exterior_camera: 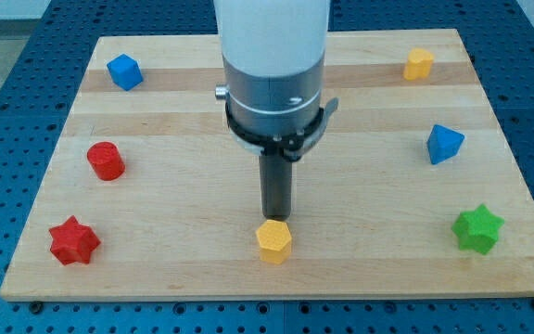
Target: Push red star left to red circle
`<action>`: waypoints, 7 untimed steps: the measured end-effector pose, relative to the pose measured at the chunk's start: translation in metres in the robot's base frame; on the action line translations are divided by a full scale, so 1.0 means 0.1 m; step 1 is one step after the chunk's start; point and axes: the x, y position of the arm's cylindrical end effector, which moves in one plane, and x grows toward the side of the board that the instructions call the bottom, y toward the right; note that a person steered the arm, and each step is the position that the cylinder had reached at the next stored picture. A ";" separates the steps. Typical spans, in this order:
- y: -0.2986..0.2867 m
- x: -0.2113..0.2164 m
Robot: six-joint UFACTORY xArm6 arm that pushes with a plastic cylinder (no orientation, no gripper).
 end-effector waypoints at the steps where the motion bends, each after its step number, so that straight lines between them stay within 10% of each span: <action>1: -0.43 -0.34; 7: -0.88 0.65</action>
